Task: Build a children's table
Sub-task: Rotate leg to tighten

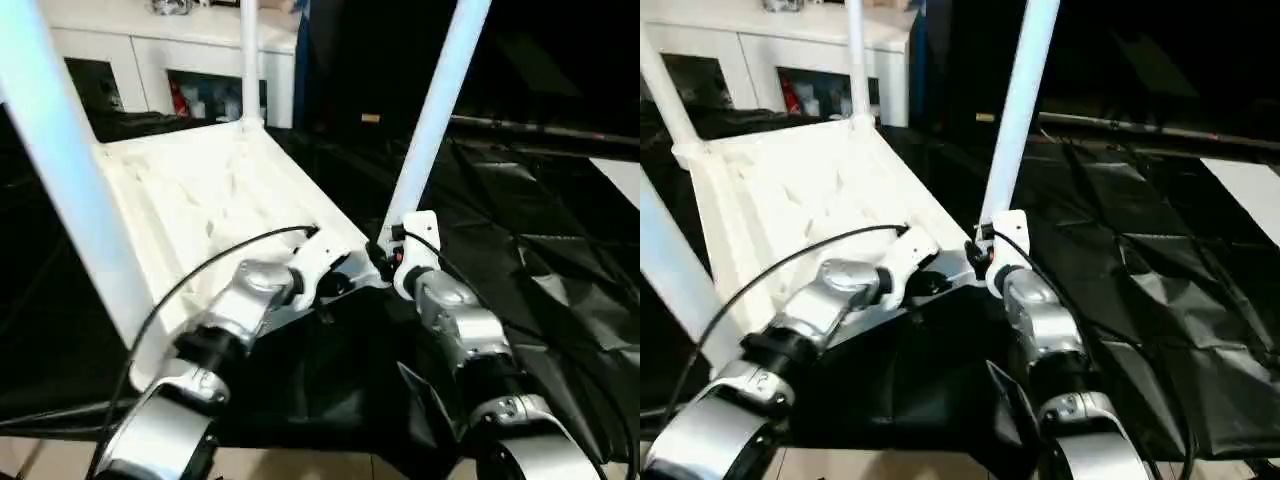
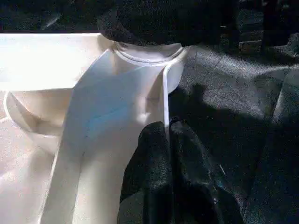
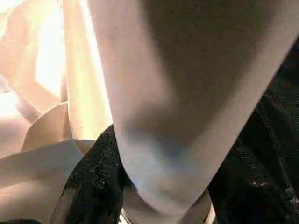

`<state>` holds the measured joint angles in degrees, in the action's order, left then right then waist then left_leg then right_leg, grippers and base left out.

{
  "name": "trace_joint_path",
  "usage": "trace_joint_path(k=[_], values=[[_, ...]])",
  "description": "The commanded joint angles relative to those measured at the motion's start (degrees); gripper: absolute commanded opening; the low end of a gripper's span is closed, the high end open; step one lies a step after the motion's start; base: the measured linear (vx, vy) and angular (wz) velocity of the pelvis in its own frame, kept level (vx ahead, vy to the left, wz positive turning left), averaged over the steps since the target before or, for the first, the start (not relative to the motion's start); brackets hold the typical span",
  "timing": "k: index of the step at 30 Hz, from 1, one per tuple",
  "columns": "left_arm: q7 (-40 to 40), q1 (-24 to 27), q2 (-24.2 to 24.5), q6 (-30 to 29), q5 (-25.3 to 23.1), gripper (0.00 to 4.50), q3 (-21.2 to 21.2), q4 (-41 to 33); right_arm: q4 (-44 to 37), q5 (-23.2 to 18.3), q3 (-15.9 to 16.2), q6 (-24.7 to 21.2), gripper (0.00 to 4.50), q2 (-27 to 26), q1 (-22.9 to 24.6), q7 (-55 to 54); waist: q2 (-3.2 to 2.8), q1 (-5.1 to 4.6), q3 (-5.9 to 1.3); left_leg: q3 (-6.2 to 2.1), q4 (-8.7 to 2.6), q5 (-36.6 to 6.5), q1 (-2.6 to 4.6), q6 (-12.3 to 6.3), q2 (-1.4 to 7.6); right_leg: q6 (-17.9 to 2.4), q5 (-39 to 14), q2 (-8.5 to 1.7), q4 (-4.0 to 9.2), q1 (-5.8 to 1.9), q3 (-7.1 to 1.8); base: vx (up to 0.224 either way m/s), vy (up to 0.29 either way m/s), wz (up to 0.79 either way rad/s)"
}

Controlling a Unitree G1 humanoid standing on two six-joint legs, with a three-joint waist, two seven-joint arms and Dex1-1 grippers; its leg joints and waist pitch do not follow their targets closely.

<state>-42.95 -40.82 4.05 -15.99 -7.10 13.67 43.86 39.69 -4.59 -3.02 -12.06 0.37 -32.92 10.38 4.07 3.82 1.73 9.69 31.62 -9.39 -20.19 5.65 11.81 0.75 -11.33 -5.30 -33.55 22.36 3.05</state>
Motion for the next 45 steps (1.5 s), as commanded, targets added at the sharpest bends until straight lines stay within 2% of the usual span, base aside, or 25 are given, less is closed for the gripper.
trace_joint_path(k=[1, 3, 5, 6, 9, 13, 14, 15, 16, 19, 21, 23, 25, 29, 30, 34, 39, 41, 42, 43, 45], values=[[2.7, -0.6, -2.5, 2.0, 0.5, 0.00, 0.5, 1.3, 3.0, -1.4, 2.2, -1.7, 2.32, -3.4, 1.1, 2.7, -0.39, -0.08, -2.01, -0.47, -4.31, -25.2, 0.45, 0.75, 0.93, -5.1, -25.5, -2.45, 5.51, -0.66, -1.54, 0.000, 0.000, 0.00], [1.3, -0.3, -1.7, 2.1, 0.7, 0.00, 0.3, 1.2, 0.9, -2.6, 2.7, -1.3, 2.66, -2.9, 1.8, 7.5, -0.38, -0.03, -1.91, -0.37, -4.33, -25.5, 0.43, 0.38, 0.93, -5.6, -25.0, -2.44, 5.51, -0.71, -1.55, 0.000, 0.000, 0.00], [-0.5, 0.0, -0.8, 2.4, 1.2, 0.00, 0.2, 1.0, -0.3, -2.5, 4.1, -1.8, 2.69, -1.6, 2.4, 11.4, -0.24, 0.06, -1.92, -0.36, -4.31, -25.1, 0.26, 0.00, 0.89, -5.5, -25.3, -2.54, 5.53, -0.91, -1.56, 0.000, 0.000, 0.00], [-2.2, 0.2, -0.1, 3.6, 1.5, 0.00, 0.3, 0.7, -1.2, -1.9, 5.9, -1.9, 2.81, -0.1, 3.0, 14.7, -0.24, 0.08, -1.91, -0.43, -4.43, -23.9, -0.03, -0.39, 0.94, -5.4, -25.5, -2.67, 5.55, -1.19, -1.55, 0.000, 0.000, 0.00], [-6.6, 1.0, 2.0, 4.8, 2.3, 0.00, 0.5, -0.2, -4.6, -1.4, 9.5, -0.7, 2.81, 3.8, 5.4, 23.5, -0.16, 0.31, -1.94, -0.15, -4.25, -22.3, 0.13, -0.97, 1.02, -6.2, -23.8, -2.68, 5.45, -1.14, -1.72, 0.000, 0.000, 0.00], [-11.5, 2.0, 4.1, 5.7, 3.2, 0.00, 0.9, -1.7, -8.9, -2.8, 11.3, -1.0, 2.81, 7.2, 7.7, 31.6, -0.04, 0.61, -1.93, -0.19, -4.32, -21.1, -0.11, -1.67, 1.14, -5.9, -25.2, -2.86, 5.58, -1.43, -1.68, 0.000, 0.000, 0.00], [-18.0, 3.6, 6.4, 6.7, 4.8, 0.00, 1.7, -4.5, -12.8, -4.2, 12.5, -2.3, 2.81, 10.3, 9.5, 38.0, -0.05, 0.71, -2.11, -0.20, -4.31, -19.8, -0.13, -1.97, 1.33, -6.6, -22.7, -2.87, 5.21, -1.63, -1.72, 0.000, 0.000, 0.00], [-21.0, 4.4, 7.3, 7.4, 5.7, 0.00, 2.0, -5.8, -14.2, -4.7, 12.9, -3.0, 2.81, 11.4, 10.1, 40.4, 0.05, 0.77, -2.12, -0.11, -4.27, -18.1, -0.54, -2.87, 1.39, -7.4, -19.2, -2.62, 4.75, -1.97, -1.75, 0.000, 0.000, 0.00], [-24.4, 5.3, 8.5, 7.4, 7.0, 0.00, 2.2, -7.6, -15.3, -4.5, 13.8, -2.7, 2.81, 13.0, 10.7, 42.6, -0.10, 0.86, -2.10, -0.13, -4.33, -17.7, -0.48, -2.95, 1.52, -7.8, -18.3, -2.72, 4.66, -1.92, -1.76, 0.000, 0.000, 0.00], [-28.6, 6.3, 10.4, 6.5, 8.4, 0.00, 2.5, -9.7, -16.7, -4.5, 15.2, -2.4, 2.81, 15.5, 11.4, 46.4, -0.20, 0.86, -2.36, 0.22, -3.90, -16.4, -0.23, -2.86, 1.46, -10.1, -14.7, -2.57, 4.04, -1.77, -1.83, 0.035, -0.010, 0.00], [-31.2, 6.9, 11.7, 5.8, 8.8, 0.00, 2.9, -10.8, -17.7, -4.7, 15.6, -2.7, 2.81, 16.5, 11.8, 48.1, -0.35, 1.18, -2.69, 0.46, -3.51, -12.2, -0.20, -3.29, 1.45, -11.9, -7.6, -2.43, 3.10, -1.96, -1.91, 0.050, -0.002, 0.00], [-33.7, 7.4, 12.8, 4.5, 9.4, 0.00, 3.1, -12.0, -18.7, -4.8, 15.9, -3.1, 2.81, 17.2, 12.1, 49.8, -0.54, 1.35, -2.70, 0.60, -3.35, -10.2, -0.08, -3.87, 1.37, -13.3, -3.2, -2.21, 2.61, -1.99, -1.78, 0.000, 0.000, 0.00], [-35.1, 7.9, 13.4, 3.5, 10.0, 0.00, 3.0, -13.1, -19.8, -5.4, 16.4, -4.2, 2.81, 18.0, 12.5, 51.7, -0.49, 1.42, -2.70, 0.70, -3.23, -9.8, -0.05, -4.41, 1.31, -14.0, -1.6, -2.15, 2.44, -2.13, -1.78, 0.000, 0.000, 0.00], [-37.2, 8.8, 14.6, 2.2, 10.7, 0.00, 3.1, -15.3, -21.5, -5.7, 17.5, -5.3, 2.81, 19.2, 13.1, 53.9, -0.50, 1.52, -2.53, 0.67, -3.33, -11.4, 0.01, -3.83, 1.44, -13.6, -4.8, -2.42, 2.64, -2.20, -1.80, 0.000, 0.000, 0.00], [-37.3, 8.9, 14.7, 2.2, 10.7, 0.00, 3.1, -15.4, -21.5, -5.8, 17.6, -5.5, 2.55, 19.1, 13.1, 54.2, -0.47, 1.47, -2.47, 0.68, -3.42, -12.3, 0.02, -3.53, 1.43, -13.2, -6.5, -2.42, 2.88, -2.14, -1.82, 0.000, 0.000, 0.00], [-36.9, 9.1, 14.8, 2.0, 10.6, 0.00, 2.8, -15.7, -21.3, -5.7, 17.7, -5.9, 2.37, 18.7, 12.9, 54.4, -0.44, 1.41, -2.29, 0.58, -3.61, -14.7, 0.07, -2.21, 1.42, -11.7, -11.7, -2.55, 3.33, -1.95, -1.91, 0.000, 0.000, 0.00], [-35.4, 9.0, 14.7, 1.9, 10.2, 0.00, 2.4, -15.6, -21.6, -5.9, 17.4, -6.4, 2.28, 18.3, 12.9, 54.0, -0.36, 1.41, -2.53, 0.57, -3.41, -12.9, 0.05, -2.25, 1.34, -11.7, -8.9, -2.38, 2.96, -2.05, -1.91, 0.000, 0.000, 0.00], [-32.6, 8.4, 13.8, 2.7, 9.5, 0.00, 1.6, -14.4, -20.4, -5.7, 16.3, -6.3, 2.27, 17.3, 12.7, 51.3, -0.37, 1.42, -2.49, 0.58, -3.39, -12.7, 0.02, -2.35, 1.32, -12.0, -8.4, -2.39, 2.93, -2.04, -1.90, 0.000, 0.000, 0.00], [-28.4, 7.4, 12.8, 3.9, 8.2, 0.00, 0.8, -12.5, -17.2, -4.4, 14.7, -5.6, 2.27, 15.5, 11.8, 45.6, -0.39, 1.37, -2.40, 0.60, -3.43, -13.2, -0.03, -2.10, 1.27, -11.8, -9.4, -2.42, 3.07, -1.95, -1.92, 0.000, 0.000, 0.00], [-27.6, 7.2, 12.7, 4.1, 7.9, 0.00, 0.7, -12.1, -16.6, -4.1, 14.5, -5.5, 2.27, 15.1, 11.6, 44.6, -0.39, 1.32, -2.34, 0.59, -3.48, -13.8, 0.01, -1.81, 1.25, -11.6, -10.6, -2.44, 3.18, -1.85, -1.90, 0.000, 0.000, 0.00], [-20.7, 5.4, 10.9, 4.3, 5.9, 0.00, 0.0, -8.7, -10.2, -1.1, 12.2, -4.4, 2.23, 11.7, 9.6, 32.8, -0.25, 0.81, -2.05, 0.29, -3.79, -17.1, -0.13, 0.57, 0.91, -8.8, -20.7, -2.59, 3.97, -1.67, -1.79, -0.061, -0.010, -0.07]])
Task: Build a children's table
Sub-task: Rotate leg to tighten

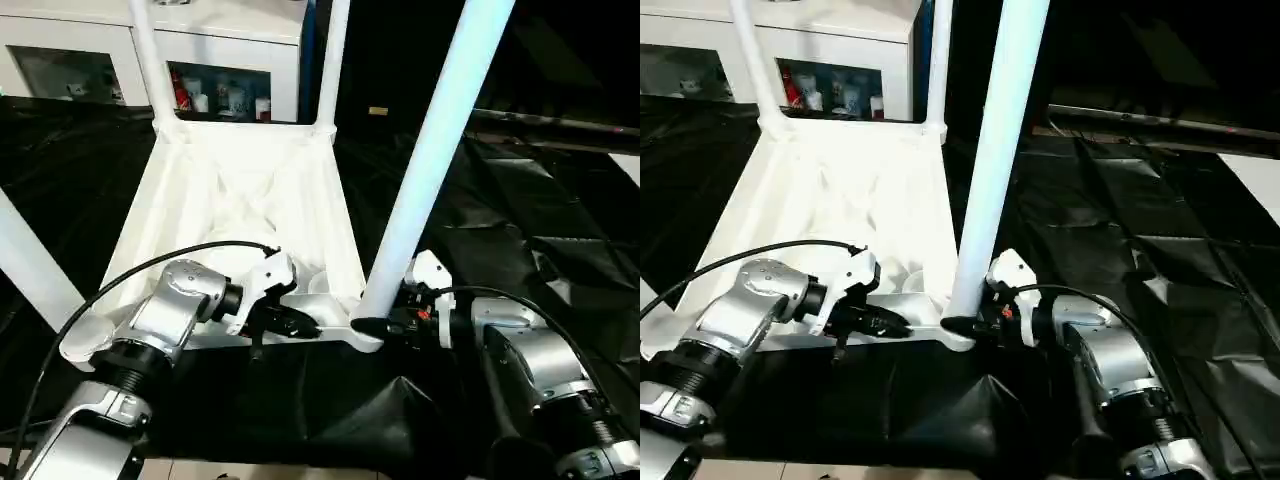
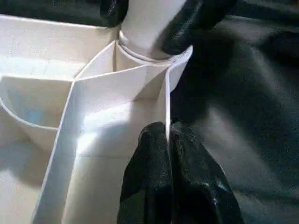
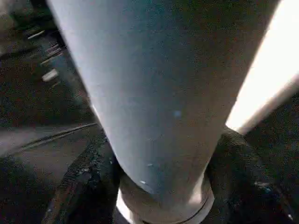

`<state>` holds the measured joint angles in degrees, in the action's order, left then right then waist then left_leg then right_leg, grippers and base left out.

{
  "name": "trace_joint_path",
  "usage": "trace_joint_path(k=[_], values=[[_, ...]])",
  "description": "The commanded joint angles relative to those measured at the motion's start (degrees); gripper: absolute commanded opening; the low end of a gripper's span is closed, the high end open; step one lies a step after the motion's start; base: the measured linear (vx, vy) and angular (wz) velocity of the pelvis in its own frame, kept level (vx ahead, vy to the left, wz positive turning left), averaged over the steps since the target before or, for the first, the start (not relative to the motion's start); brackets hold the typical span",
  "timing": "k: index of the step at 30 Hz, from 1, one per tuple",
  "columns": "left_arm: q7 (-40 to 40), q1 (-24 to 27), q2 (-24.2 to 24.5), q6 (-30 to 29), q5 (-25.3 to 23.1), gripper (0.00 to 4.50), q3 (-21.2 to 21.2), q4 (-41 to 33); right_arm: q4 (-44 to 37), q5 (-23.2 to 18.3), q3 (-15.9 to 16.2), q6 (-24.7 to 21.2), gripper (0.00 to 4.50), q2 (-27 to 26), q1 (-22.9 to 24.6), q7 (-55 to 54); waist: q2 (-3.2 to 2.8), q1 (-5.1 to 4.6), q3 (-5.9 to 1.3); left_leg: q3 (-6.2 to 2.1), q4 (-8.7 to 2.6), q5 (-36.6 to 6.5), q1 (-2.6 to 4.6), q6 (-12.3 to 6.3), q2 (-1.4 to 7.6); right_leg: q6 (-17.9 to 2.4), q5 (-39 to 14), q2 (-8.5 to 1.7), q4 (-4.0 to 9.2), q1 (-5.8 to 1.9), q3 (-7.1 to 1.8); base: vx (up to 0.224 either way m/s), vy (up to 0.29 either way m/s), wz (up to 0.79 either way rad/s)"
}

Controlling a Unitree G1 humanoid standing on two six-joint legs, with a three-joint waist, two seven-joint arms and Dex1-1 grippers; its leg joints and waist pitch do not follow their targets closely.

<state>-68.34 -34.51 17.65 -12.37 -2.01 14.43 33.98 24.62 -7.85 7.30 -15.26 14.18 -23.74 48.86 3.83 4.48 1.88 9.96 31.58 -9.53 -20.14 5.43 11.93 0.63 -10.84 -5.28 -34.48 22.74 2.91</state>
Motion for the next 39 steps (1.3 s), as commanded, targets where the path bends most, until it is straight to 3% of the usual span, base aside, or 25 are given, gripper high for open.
trace_joint_path(k=[1, 3, 5, 7, 8, 12, 15, 17, 18, 22, 24, 28, 29, 30, 32, 33, 37, 39], values=[[6.7, -1.5, -3.2, 0.5, 0.2, 0.00, -1.0, 2.2, 6.4, 2.8, 1.4, -0.9, 2.21, -2.9, -0.1, -8.5, -0.05, 0.06, -2.18, -0.11, -3.77, -17.8, -0.09, 1.34, 0.81, -7.8, -23.8, -2.75, 5.10, -1.96, -1.64, -0.069, -0.008, -0.09], [12.6, -2.9, -5.3, -0.1, -1.0, 0.00, -1.6, 4.7, 10.3, 3.3, -1.0, -1.4, 2.15, -5.8, -1.7, -17.1, 0.09, -0.31, -2.14, -0.36, -3.72, -19.8, 0.18, 1.88, 0.66, -5.2, -29.6, -2.85, 5.91, -1.48, -1.59, -0.055, -0.005, -0.05], [16.2, -3.8, -6.7, -1.1, -1.5, 0.00, -2.0, 5.9, 11.7, 3.0, -2.1, -1.8, 2.12, -7.4, -2.4, -20.5, 0.01, -0.53, -2.07, -0.44, -3.71, -21.0, 0.36, 1.45, 0.71, -4.8, -31.0, -2.84, 6.25, -1.17, -1.61, 0.000, 0.000, 0.00], [21.8, -5.3, -9.9, -2.8, -2.1, 0.00, -2.4, 7.5, 14.6, 2.9, -4.4, -2.7, 2.09, -10.5, -4.3, -29.0, -0.34, -0.60, -2.16, -0.52, -3.75, -21.8, 0.60, 1.51, 0.80, -5.4, -29.1, -2.68, 6.10, -0.95, -1.66, 0.000, 0.000, 0.00], [23.6, -5.7, -10.9, -2.9, -2.3, 0.00, -2.5, 8.2, 15.6, 3.1, -5.2, -3.0, 2.09, -11.6, -5.1, -31.6, -0.39, -1.00, -2.12, -0.63, -3.88, -22.5, 0.38, 2.00, 0.74, -5.8, -28.3, -2.44, 5.95, -0.95, -1.54, 0.000, 0.000, 0.00], [27.9, -7.8, -14.6, -2.0, -4.0, 0.00, -1.1, 11.7, 19.8, 3.8, -5.8, 0.2, 2.09, -15.5, -8.3, -35.7, -0.60, -1.06, -2.31, -0.51, -3.84, -23.3, 0.37, 1.63, 0.60, -6.2, -24.4, -2.24, 5.87, -1.06, -1.60, 0.000, 0.000, 0.00], [28.4, -8.4, -14.9, -1.5, -4.7, 0.00, -0.6, 12.6, 20.4, 3.9, -5.4, 1.5, 2.09, -16.0, -9.0, -34.8, -0.59, -0.93, -2.30, -0.43, -3.86, -23.0, 0.20, 1.00, 0.57, -6.2, -23.6, -2.26, 5.96, -1.18, -1.69, 0.000, 0.000, 0.00], [27.9, -8.7, -14.4, -1.3, -4.7, 0.00, -0.5, 13.0, 19.4, 3.1, -5.0, 2.4, 2.62, -15.9, -9.0, -31.6, -0.60, -0.88, -2.34, -0.38, -3.86, -22.9, 0.16, 0.73, 0.58, -6.5, -22.6, -2.19, 5.86, -1.28, -1.71, 0.000, 0.000, 0.00], [27.8, -8.7, -14.3, -1.3, -4.7, 0.00, -0.5, 13.0, 19.3, 2.9, -5.1, 2.4, 2.62, -15.9, -8.9, -31.2, -0.56, -0.83, -2.33, -0.35, -3.85, -22.6, 0.12, 0.60, 0.59, -6.8, -22.3, -2.22, 5.82, -1.30, -1.73, 0.000, 0.000, 0.00], [25.8, -8.4, -12.9, -1.3, -4.5, 0.00, -0.4, 13.0, 16.3, 1.2, -4.5, 2.1, 2.92, -14.4, -7.9, -24.5, -0.48, -0.76, -2.20, -0.42, -3.94, -23.1, 0.03, -0.08, 0.66, -6.5, -23.9, -2.24, 5.99, -1.41, -1.63, 0.000, 0.000, 0.00], [20.8, -7.8, -10.9, -1.0, -4.0, 0.00, 0.2, 12.4, 12.9, 2.1, -0.8, 2.9, 3.16, -10.3, -5.6, -15.3, -0.22, -0.63, -2.19, -0.39, -3.90, -23.1, -0.05, -0.46, 0.68, -6.3, -24.8, -2.29, 6.14, -1.53, -1.58, 0.000, 0.000, 0.00], [16.8, -6.9, -9.1, -0.1, -3.7, 0.00, 0.9, 11.1, 8.9, 1.3, 1.2, 2.8, 3.19, -7.1, -3.3, -8.7, -0.16, -0.45, -2.20, -0.38, -3.96, -21.3, -0.19, -1.10, 0.85, -6.8, -23.4, -2.51, 5.98, -1.56, -1.77, 0.000, 0.000, 0.00], [13.0, -6.0, -7.5, 0.7, -3.2, 0.00, 1.7, 9.6, 6.0, 0.4, 2.0, 2.8, 3.19, -4.7, -1.6, -4.4, 0.02, -0.29, -2.25, -0.50, -4.03, -20.4, -0.26, -1.25, 0.98, -7.1, -22.4, -2.54, 5.80, -1.91, -1.67, 0.000, 0.000, 0.00], [8.5, -4.8, -5.7, 1.5, -2.5, 0.00, 2.5, 7.7, 3.5, -0.4, 2.5, 3.1, 3.19, -2.5, -0.1, -0.4, 0.25, -0.21, -2.28, -0.23, -3.84, -19.6, -0.27, -1.89, 1.13, -7.9, -19.7, -2.50, 5.55, -1.79, -1.85, 0.000, 0.000, 0.00], [6.2, -4.2, -4.7, 2.1, -2.0, 0.00, 3.0, 6.6, 2.5, -0.7, 2.6, 3.0, 3.19, -1.4, 0.5, 1.6, 0.15, -0.18, -2.40, -0.23, -3.83, -18.1, -0.48, -2.23, 1.18, -9.1, -16.6, -2.43, 5.02, -2.05, -1.83, 0.000, 0.000, 0.00], [1.3, -2.7, -2.7, 2.3, -0.9, 0.00, 3.9, 4.0, 0.5, -1.3, 3.4, 2.6, 3.19, 0.7, 1.6, 5.7, 0.08, -0.21, -2.45, -0.18, -3.81, -17.2, -0.52, -2.35, 1.19, -9.8, -14.8, -2.38, 4.83, -2.04, -1.78, 0.000, 0.000, 0.00], [-6.2, -0.1, 0.0, 2.0, 1.8, 0.00, 4.7, -0.5, -2.1, -1.5, 4.6, 2.1, 3.19, 3.7, 2.8, 10.7, -0.17, -0.16, -2.60, -0.05, -3.61, -15.0, -0.36, -2.72, 1.36, -12.0, -9.9, -2.27, 4.17, -2.23, -1.77, 0.015, 0.001, 0.01], [-7.6, 0.6, 0.9, 1.5, 2.2, 0.00, 4.9, -1.8, -2.8, -1.4, 5.2, 1.8, 3.19, 4.5, 2.9, 12.0, -0.26, -0.04, -2.83, 0.25, -3.13, -10.8, -0.19, -3.47, 1.23, -14.3, -1.7, -2.03, 3.27, -2.37, -1.78, 0.000, 0.000, 0.00]])
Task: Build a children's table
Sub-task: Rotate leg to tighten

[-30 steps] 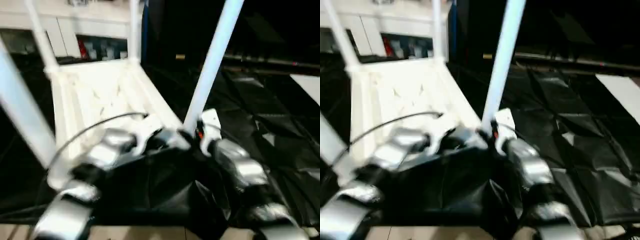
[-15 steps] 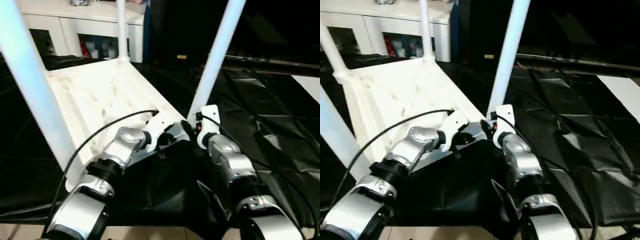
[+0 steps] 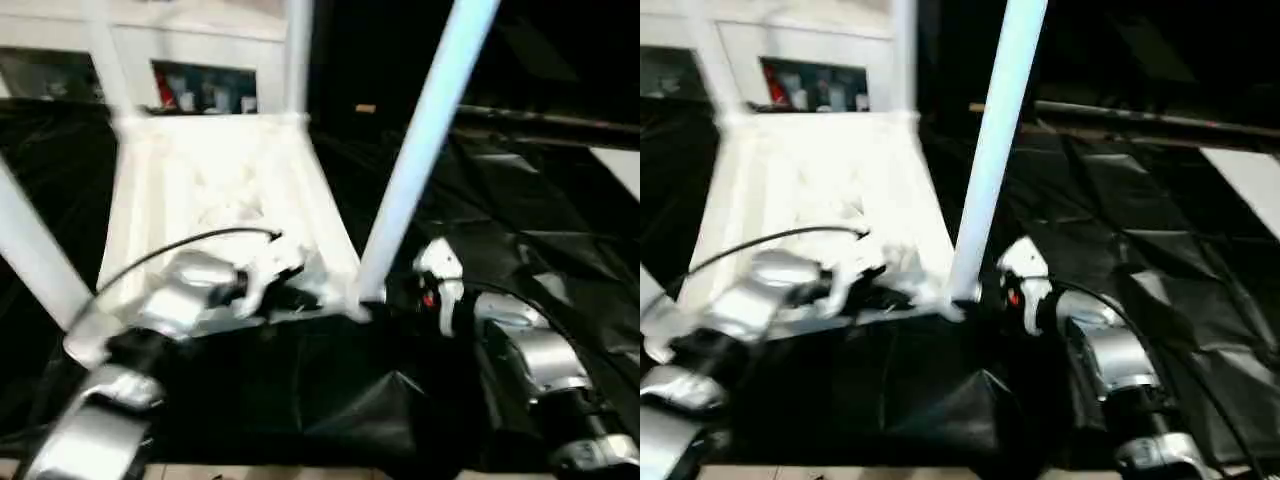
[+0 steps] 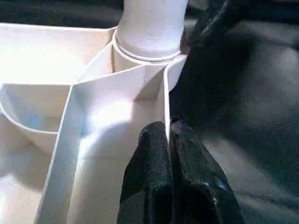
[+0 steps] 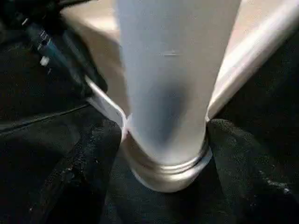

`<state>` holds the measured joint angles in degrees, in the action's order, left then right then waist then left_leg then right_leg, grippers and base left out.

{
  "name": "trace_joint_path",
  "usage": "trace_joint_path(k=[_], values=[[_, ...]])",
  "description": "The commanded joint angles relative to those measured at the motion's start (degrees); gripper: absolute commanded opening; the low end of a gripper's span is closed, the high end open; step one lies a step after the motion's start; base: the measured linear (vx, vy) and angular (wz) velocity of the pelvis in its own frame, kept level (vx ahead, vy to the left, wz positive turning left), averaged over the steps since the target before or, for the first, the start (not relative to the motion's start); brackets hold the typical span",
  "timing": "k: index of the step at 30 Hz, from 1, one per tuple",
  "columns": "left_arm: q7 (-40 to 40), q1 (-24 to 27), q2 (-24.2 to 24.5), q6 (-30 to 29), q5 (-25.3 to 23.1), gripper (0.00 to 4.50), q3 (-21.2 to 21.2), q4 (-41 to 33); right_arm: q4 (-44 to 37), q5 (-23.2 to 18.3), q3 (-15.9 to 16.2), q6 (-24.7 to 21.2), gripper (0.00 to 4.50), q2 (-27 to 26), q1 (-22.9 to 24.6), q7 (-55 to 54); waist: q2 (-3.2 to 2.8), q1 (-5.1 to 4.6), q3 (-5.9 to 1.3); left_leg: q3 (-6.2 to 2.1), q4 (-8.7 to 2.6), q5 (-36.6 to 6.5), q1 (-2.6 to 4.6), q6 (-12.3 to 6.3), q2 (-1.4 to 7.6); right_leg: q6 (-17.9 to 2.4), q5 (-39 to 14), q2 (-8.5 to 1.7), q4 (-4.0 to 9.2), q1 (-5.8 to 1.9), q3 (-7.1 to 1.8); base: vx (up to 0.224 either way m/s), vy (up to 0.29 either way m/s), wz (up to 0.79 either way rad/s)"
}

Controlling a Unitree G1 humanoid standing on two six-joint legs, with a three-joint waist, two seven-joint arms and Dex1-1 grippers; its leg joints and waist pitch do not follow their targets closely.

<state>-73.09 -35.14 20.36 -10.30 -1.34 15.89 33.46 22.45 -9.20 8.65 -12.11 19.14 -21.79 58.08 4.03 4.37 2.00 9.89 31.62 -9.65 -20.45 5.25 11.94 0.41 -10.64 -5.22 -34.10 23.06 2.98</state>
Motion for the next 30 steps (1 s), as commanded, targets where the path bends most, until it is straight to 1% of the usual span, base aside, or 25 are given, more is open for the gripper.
trace_joint_path(k=[1, 2, 3, 4, 5, 6, 8, 9, 10, 11, 12, 14, 16, 20, 21, 23, 24, 25, 26, 27, 28, 29, 30], values=[[-3.2, 1.4, -1.6, -0.7, 1.6, 0.00, 3.5, -1.6, -0.9, -0.1, 4.0, -1.5, 3.19, -0.2, 1.0, 3.2, -0.50, 0.16, -2.90, 0.37, -3.13, -10.4, 0.19, -3.46, 1.21, -14.4, -1.2, -2.12, 2.87, -2.69, -1.83, 0.000, 0.000, 0.00], [-3.5, 1.6, -1.4, -0.8, 1.6, 0.00, 3.5, -1.9, -1.1, -0.2, 4.1, -1.7, 3.19, 0.0, 1.1, 3.6, -0.49, 0.41, -2.87, 0.43, -3.06, -10.4, 0.34, -3.62, 1.27, -14.8, -0.7, -2.22, 2.79, -2.75, -1.84, 0.000, 0.000, 0.00], [-4.0, 2.0, -0.9, -1.1, 1.7, 0.00, 3.6, -2.7, -1.6, -0.5, 4.7, -2.5, 3.19, 0.7, 1.2, 5.3, -0.24, 0.66, -2.81, 0.49, -3.09, -10.4, 0.32, -3.72, 1.22, -14.6, -1.6, -2.22, 2.79, -2.85, -1.82, 0.000, 0.000, 0.00], [-3.8, 2.0, -0.9, -1.2, 1.7, 0.00, 3.5, -2.9, -1.7, -0.3, 5.0, -2.4, 3.19, 0.9, 1.3, 5.7, 0.03, 0.75, -2.83, 0.54, -3.07, -10.6, 0.37, -3.78, 1.23, -14.5, -2.3, -2.28, 2.86, -2.86, -1.84, 0.000, 0.000, 0.00], [-3.7, 2.0, -1.0, -1.3, 1.7, 0.00, 3.4, -2.9, -1.7, -0.2, 5.1, -2.4, 3.19, 0.9, 1.3, 5.8, -0.19, 0.91, -2.73, 0.54, -3.16, -11.3, 0.46, -3.48, 1.32, -14.2, -4.0, -2.41, 3.00, -2.72, -1.88, 0.000, 0.000, 0.00], [-3.6, 2.0, -1.1, -1.7, 2.1, 0.00, 3.1, -3.4, -1.9, -0.7, 5.2, -3.1, 2.94, 0.7, 1.2, 6.3, -0.06, 0.91, -2.65, 0.53, -3.25, -12.1, 0.45, -2.99, 1.32, -13.8, -5.9, -2.44, 3.17, -2.69, -1.89, 0.000, 0.000, 0.00], [-3.8, 2.2, -1.0, -2.1, 2.3, 0.00, 2.9, -4.1, -2.4, -1.2, 5.3, -3.6, 2.87, 0.4, 1.2, 6.8, -0.06, 0.89, -2.59, 0.45, -3.36, -13.4, 0.48, -2.21, 1.37, -13.0, -8.4, -2.55, 3.39, -2.65, -1.94, 0.000, 0.000, 0.00], [-4.0, 2.3, -0.9, -2.3, 2.4, 0.00, 2.8, -4.4, -2.9, -1.5, 5.2, -4.0, 2.82, 0.2, 1.2, 7.0, -0.20, 0.86, -2.58, 0.44, -3.38, -13.9, 0.52, -1.88, 1.37, -12.6, -9.3, -2.53, 3.46, -2.58, -2.00, 0.000, 0.000, 0.00], [-4.0, 2.3, -0.9, -2.3, 2.4, 0.00, 2.8, -4.4, -2.9, -1.5, 5.2, -4.0, 2.82, 0.2, 1.2, 7.0, -0.13, 0.85, -2.60, 0.45, -3.36, -13.9, 0.57, -1.74, 1.37, -12.5, -9.4, -2.51, 3.48, -2.57, -2.02, 0.000, 0.000, 0.00], [-4.3, 2.7, -0.8, -2.5, 2.4, 0.00, 2.8, -4.8, -3.5, -2.0, 5.2, -4.7, 2.69, 0.0, 1.2, 7.4, -0.22, 0.84, -2.55, 0.45, -3.38, -14.0, 0.57, -1.66, 1.35, -12.4, -9.6, -2.48, 3.50, -2.50, -2.04, 0.000, 0.000, 0.00], [-4.4, 2.8, -0.8, -2.6, 2.4, 0.00, 2.8, -4.9, -3.7, -2.1, 5.2, -4.9, 2.46, 0.0, 1.3, 7.5, -0.18, 0.81, -2.59, 0.38, -3.44, -14.4, 0.49, -1.46, 1.31, -12.0, -10.5, -2.50, 3.58, -2.61, -2.03, 0.000, 0.000, 0.00], [-4.5, 3.1, -0.6, -2.8, 2.5, 0.00, 2.9, -5.4, -4.1, -2.3, 5.2, -5.4, 2.38, 0.0, 1.4, 7.6, -0.25, 0.87, -2.64, 0.37, -3.39, -13.9, 0.53, -1.30, 1.32, -11.9, -9.6, -2.46, 3.49, -2.60, -2.05, 0.000, 0.000, 0.00], [-4.7, 3.4, -0.6, -3.2, 2.6, 0.00, 2.9, -5.8, -4.4, -2.5, 5.2, -5.9, 2.26, 0.0, 1.7, 7.6, -0.16, 0.81, -2.75, 0.39, -3.28, -12.7, 0.42, -1.51, 1.23, -12.0, -7.7, -2.36, 3.27, -2.72, -2.01, 0.000, 0.000, 0.00], [-3.6, 3.2, -1.0, -3.4, 2.5, 0.00, 2.4, -5.6, -4.0, -2.2, 4.8, -5.5, 2.21, -0.3, 2.0, 6.9, -0.13, 0.79, -2.80, 0.45, -3.15, -12.2, 0.44, -1.75, 1.14, -12.4, -6.9, -2.31, 3.18, -2.74, -2.01, 0.000, 0.000, 0.00], [-2.2, 3.0, -1.4, -3.5, 2.2, 0.00, 2.0, -5.3, -3.3, -1.8, 4.4, -5.0, 2.18, -0.8, 2.1, 5.7, -0.21, 0.82, -2.74, 0.43, -3.20, -12.4, 0.45, -1.73, 1.13, -12.4, -7.3, -2.32, 3.22, -2.73, -2.00, 0.000, 0.000, 0.00], [2.3, 2.0, -2.7, -3.4, 1.2, 0.00, 0.8, -3.5, -0.9, -0.2, 3.3, -3.6, 2.17, -2.4, 1.4, 0.8, -0.16, 0.79, -2.66, 0.46, -3.22, -12.9, 0.40, -1.51, 1.13, -12.2, -8.2, -2.34, 3.33, -2.65, -2.01, 0.000, 0.000, 0.00], [6.2, 1.1, -3.7, -3.3, 0.3, 0.00, -0.1, -1.7, 1.5, 1.1, 2.3, -2.9, 2.15, -3.9, 0.6, -4.0, -0.08, 0.58, -2.35, 0.40, -3.47, -15.0, 0.36, -0.42, 0.99, -11.0, -13.1, -2.41, 3.88, -2.42, -2.02, 0.000, 0.000, 0.00], [9.1, 0.5, -4.5, -3.3, -0.4, 0.00, -0.6, -0.3, 3.7, 2.4, 1.5, -2.6, 2.11, -5.2, -0.3, -8.8, -0.13, 0.53, -2.29, 0.32, -3.57, -16.3, 0.50, 0.08, 0.94, -10.5, -15.8, -2.41, 4.10, -2.32, -1.99, -0.051, -0.004, -0.04], [12.3, -0.2, -5.4, -3.5, -1.0, 0.00, -1.2, 1.0, 5.6, 3.1, 0.5, -2.8, 2.09, -6.5, -1.0, -13.0, 0.02, 0.25, -2.27, 0.10, -3.63, -18.0, 0.41, 0.98, 0.87, -9.0, -20.6, -2.59, 4.41, -2.31, -1.98, -0.067, -0.003, -0.07], [16.6, -1.2, -6.8, -3.8, -1.8, 0.00, -1.9, 2.9, 8.3, 4.0, -0.9, -3.3, 2.07, -8.3, -2.1, -18.8, 0.00, -0.06, -2.24, -0.09, -3.74, -19.0, 0.35, 1.96, 0.80, -7.6, -24.2, -2.61, 4.66, -2.12, -1.92, -0.067, -0.003, -0.07], [18.7, -1.6, -7.5, -4.0, -2.1, 0.00, -2.2, 3.7, 9.5, 4.2, -1.6, -3.5, 2.05, -9.2, -2.6, -21.5, 0.09, -0.21, -2.20, -0.16, -3.71, -19.9, 0.45, 2.08, 0.65, -6.7, -26.6, -2.63, 4.99, -2.01, -1.82, -0.064, -0.004, -0.06], [18.7, -1.6, -7.5, -4.0, -2.1, 0.00, -2.2, 3.7, 9.5, 4.2, -1.6, -3.5, 2.03, -9.2, -2.6, -21.5, 0.15, -0.27, -2.22, -0.26, -3.62, -20.4, 0.54, 2.17, 0.61, -6.0, -28.5, -2.73, 5.20, -1.92, -1.77, 0.000, 0.000, 0.00], [22.9, -2.4, -9.5, -4.9, -2.5, 0.00, -2.7, 4.9, 11.2, 3.7, -3.6, -4.1, 2.01, -11.7, -3.4, -26.8, 0.05, -0.51, -2.23, -0.17, -3.53, -20.5, 0.68, 1.55, 0.68, -5.3, -29.0, -2.70, 5.58, -1.51, -2.00, 0.000, 0.000, 0.00]])
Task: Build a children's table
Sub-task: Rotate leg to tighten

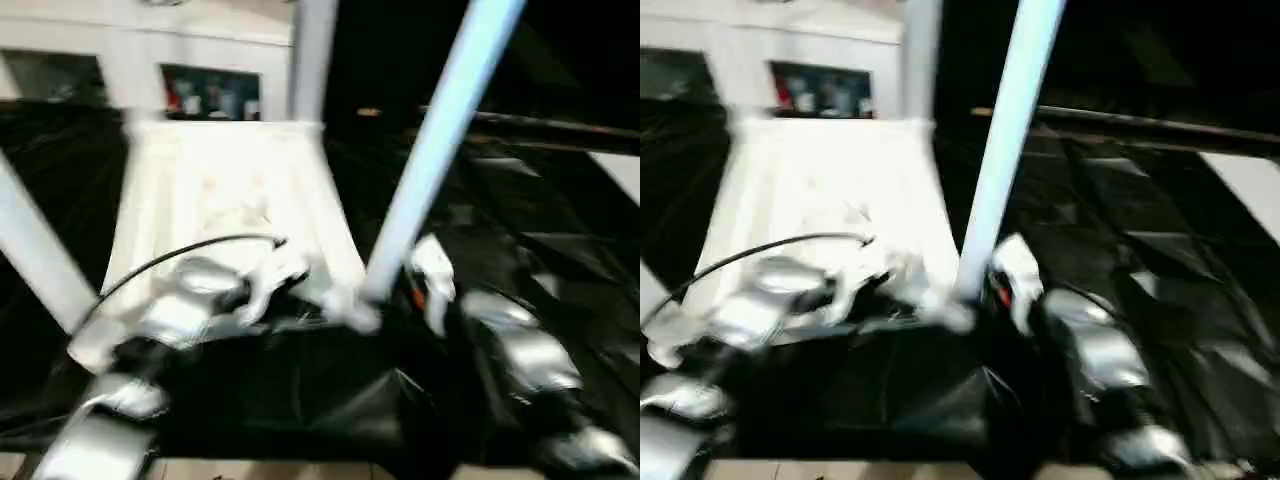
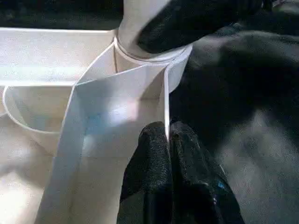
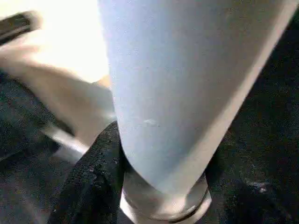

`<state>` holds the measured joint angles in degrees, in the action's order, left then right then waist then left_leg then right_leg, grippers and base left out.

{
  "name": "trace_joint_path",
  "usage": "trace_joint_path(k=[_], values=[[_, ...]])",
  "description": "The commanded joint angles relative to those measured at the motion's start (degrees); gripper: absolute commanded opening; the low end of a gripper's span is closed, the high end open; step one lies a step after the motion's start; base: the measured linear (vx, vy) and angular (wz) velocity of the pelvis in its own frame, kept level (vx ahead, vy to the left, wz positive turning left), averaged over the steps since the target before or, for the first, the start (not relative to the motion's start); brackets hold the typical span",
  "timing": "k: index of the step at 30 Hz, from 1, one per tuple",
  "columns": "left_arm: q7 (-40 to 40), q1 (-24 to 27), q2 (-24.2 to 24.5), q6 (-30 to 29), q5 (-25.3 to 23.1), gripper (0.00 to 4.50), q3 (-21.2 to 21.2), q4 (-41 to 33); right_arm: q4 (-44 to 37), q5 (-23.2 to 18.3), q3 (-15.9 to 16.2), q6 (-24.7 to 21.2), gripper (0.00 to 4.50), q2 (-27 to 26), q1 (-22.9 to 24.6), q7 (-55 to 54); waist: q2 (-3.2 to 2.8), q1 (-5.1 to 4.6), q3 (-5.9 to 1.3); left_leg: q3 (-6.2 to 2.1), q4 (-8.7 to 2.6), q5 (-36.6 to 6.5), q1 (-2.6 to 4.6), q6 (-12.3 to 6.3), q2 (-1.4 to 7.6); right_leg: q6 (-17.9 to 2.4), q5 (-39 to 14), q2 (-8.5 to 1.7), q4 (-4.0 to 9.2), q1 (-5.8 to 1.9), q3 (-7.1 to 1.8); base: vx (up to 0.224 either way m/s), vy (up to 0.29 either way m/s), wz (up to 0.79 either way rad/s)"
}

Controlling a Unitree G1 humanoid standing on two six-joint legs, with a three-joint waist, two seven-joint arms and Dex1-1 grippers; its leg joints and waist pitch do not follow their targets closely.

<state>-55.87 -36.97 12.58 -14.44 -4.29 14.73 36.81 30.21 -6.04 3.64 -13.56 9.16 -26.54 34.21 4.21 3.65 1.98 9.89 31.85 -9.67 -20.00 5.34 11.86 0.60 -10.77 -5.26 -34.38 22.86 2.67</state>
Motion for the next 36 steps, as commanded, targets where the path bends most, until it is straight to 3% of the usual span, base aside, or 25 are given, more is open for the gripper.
trace_joint_path(k=[1, 4, 6, 8, 12, 14, 15, 18, 19, 21, 22, 26, 27, 29, 31, 36], values=[[7.1, -0.9, -2.5, -1.0, 0.3, 0.00, -1.8, 2.0, 4.0, 0.4, 0.7, -2.7, 2.01, -2.7, 1.0, -4.7, -0.17, 0.16, -2.10, -0.23, -3.75, -21.4, 0.41, 1.35, 0.74, -5.4, -29.8, -2.60, 6.01, -1.04, -1.59, 0.000, 0.000, 0.00], [12.7, -2.6, -6.7, -1.4, -0.6, 0.00, -1.7, 4.2, 7.1, 0.6, -2.0, -2.8, 2.00, -8.0, -1.1, -14.3, -0.32, -0.18, -2.16, -0.42, -3.89, -22.3, 0.32, 1.35, 0.72, -4.8, -30.4, -2.44, 6.19, -0.90, -1.44, 0.000, 0.000, 0.00], [13.7, -3.1, -8.4, -1.2, -0.9, 0.00, -1.1, 5.0, 8.2, 2.0, -0.8, -1.9, 2.00, -9.7, -2.0, -16.0, -0.42, -0.30, -2.33, -0.55, -4.07, -22.3, 0.11, 1.61, 0.75, -5.0, -27.8, -2.36, 6.00, -1.22, -1.32, 0.000, 0.000, 0.00], [14.6, -3.7, -9.9, -0.6, -1.0, 0.00, -0.8, 5.9, 9.0, 3.2, 0.6, -1.0, 2.00, -11.2, -2.7, -16.5, -0.40, -0.32, -2.23, -0.44, -4.06, -23.2, 0.27, 1.23, 0.68, -5.1, -27.1, -2.23, 6.11, -0.99, -1.36, 0.000, 0.000, 0.00], [13.3, -3.4, -9.8, 0.4, -1.2, 0.00, 0.0, 5.7, 8.0, 2.3, 1.1, 0.5, 2.00, -11.6, -2.5, -13.7, -0.38, -0.20, -2.25, -0.40, -4.09, -23.3, 0.11, 0.37, 0.66, -5.0, -26.9, -2.31, 6.18, -1.06, -1.51, 0.000, 0.000, 0.00], [12.5, -3.2, -9.4, 1.1, -1.2, 0.00, 0.2, 5.7, 7.7, 1.6, 0.5, 0.5, 2.55, -11.6, -2.4, -12.7, -0.44, -0.20, -2.24, -0.35, -4.12, -23.2, 0.01, 0.21, 0.62, -5.1, -26.7, -2.30, 6.22, -1.12, -1.54, 0.000, 0.000, 0.00], [11.9, -3.0, -9.0, 1.5, -1.3, 0.00, 0.2, 5.8, 7.2, 1.2, 0.3, 0.5, 2.69, -11.1, -2.2, -11.2, -0.78, -0.05, -2.28, -0.42, -4.14, -23.3, 0.06, 0.15, 0.63, -5.1, -26.8, -2.35, 6.18, -1.15, -1.54, 0.000, 0.000, 0.00], [10.5, -2.7, -8.2, 1.8, -1.3, 0.00, 0.3, 5.6, 6.2, 0.9, 0.7, 0.6, 2.86, -9.8, -1.7, -8.5, -0.72, -0.09, -2.28, -0.39, -4.21, -23.0, -0.03, 0.13, 0.77, -5.8, -25.1, -2.32, 6.03, -1.20, -1.58, 0.000, 0.000, 0.00], [9.4, -2.5, -7.8, 1.9, -1.1, 0.00, 0.4, 5.3, 5.6, 0.6, 1.1, 0.6, 3.11, -9.1, -1.3, -6.9, -0.69, -0.08, -2.24, -0.38, -4.23, -23.0, -0.05, 0.06, 0.75, -5.9, -25.0, -2.29, 6.05, -1.25, -1.56, 0.000, 0.000, 0.00], [7.0, -2.1, -6.4, 1.9, -0.8, 0.00, 0.6, 4.8, 1.7, 0.9, 4.1, 0.3, 3.15, -5.3, 0.7, -0.5, -0.61, 0.28, -2.38, -0.28, -4.13, -22.0, -0.15, -0.70, 0.86, -6.3, -22.7, -2.24, 5.88, -1.67, -1.61, 0.000, 0.000, 0.00], [5.9, -2.0, -5.5, 2.3, -0.8, 0.00, 0.7, 4.6, -1.2, 0.6, 5.5, -0.2, 3.15, -2.6, 2.2, 3.7, -0.45, 0.41, -2.35, -0.07, -4.04, -20.8, -0.16, -1.19, 0.91, -6.9, -20.7, -2.25, 5.74, -1.53, -1.83, 0.000, 0.000, 0.00], [2.8, -1.4, -3.3, 2.9, -0.4, 0.00, 0.8, 3.7, -6.7, -0.6, 7.3, -0.6, 3.15, 3.3, 4.8, 11.9, -0.21, 1.00, -2.42, 0.12, -3.84, -18.4, -0.28, -2.35, 1.05, -8.0, -18.4, -2.30, 5.34, -1.88, -1.86, 0.000, 0.000, 0.00], [1.2, -1.1, -2.6, 3.1, -0.1, 0.00, 1.0, 3.2, -8.0, -1.0, 7.5, -0.7, 3.15, 5.0, 5.4, 14.2, 0.10, 1.06, -2.43, 0.18, -3.86, -17.4, -0.55, -2.43, 1.01, -8.0, -18.0, -2.26, 5.21, -2.02, -1.84, 0.000, 0.000, 0.00], [-2.0, -0.3, -1.3, 3.8, 0.5, 0.00, 1.3, 2.2, -10.1, -1.7, 7.2, -0.6, 3.15, 8.0, 6.2, 17.9, 0.03, 1.39, -2.51, 0.17, -3.80, -16.4, -0.49, -2.50, 1.12, -8.0, -17.7, -2.44, 5.13, -2.12, -1.85, 0.000, 0.000, 0.00], [-6.5, 0.9, 0.4, 3.6, 2.1, 0.00, 1.1, -0.1, -13.1, -3.4, 6.5, -1.3, 3.15, 11.6, 7.2, 22.5, 0.12, 1.58, -2.68, 0.26, -3.52, -14.0, -0.47, -3.36, 1.25, -9.7, -12.3, -2.30, 4.41, -2.36, -1.85, 0.000, 0.000, 0.00], [-12.6, 2.7, 3.4, 3.6, 3.8, 0.00, 1.8, -3.2, -16.5, -4.5, 6.8, -2.1, 3.15, 17.5, 8.6, 29.1, 0.33, 1.51, -2.69, 0.48, -3.26, -11.9, -0.45, -4.49, 1.22, -11.6, -8.7, -2.18, 3.95, -2.32, -1.76, 0.000, 0.000, 0.00]])
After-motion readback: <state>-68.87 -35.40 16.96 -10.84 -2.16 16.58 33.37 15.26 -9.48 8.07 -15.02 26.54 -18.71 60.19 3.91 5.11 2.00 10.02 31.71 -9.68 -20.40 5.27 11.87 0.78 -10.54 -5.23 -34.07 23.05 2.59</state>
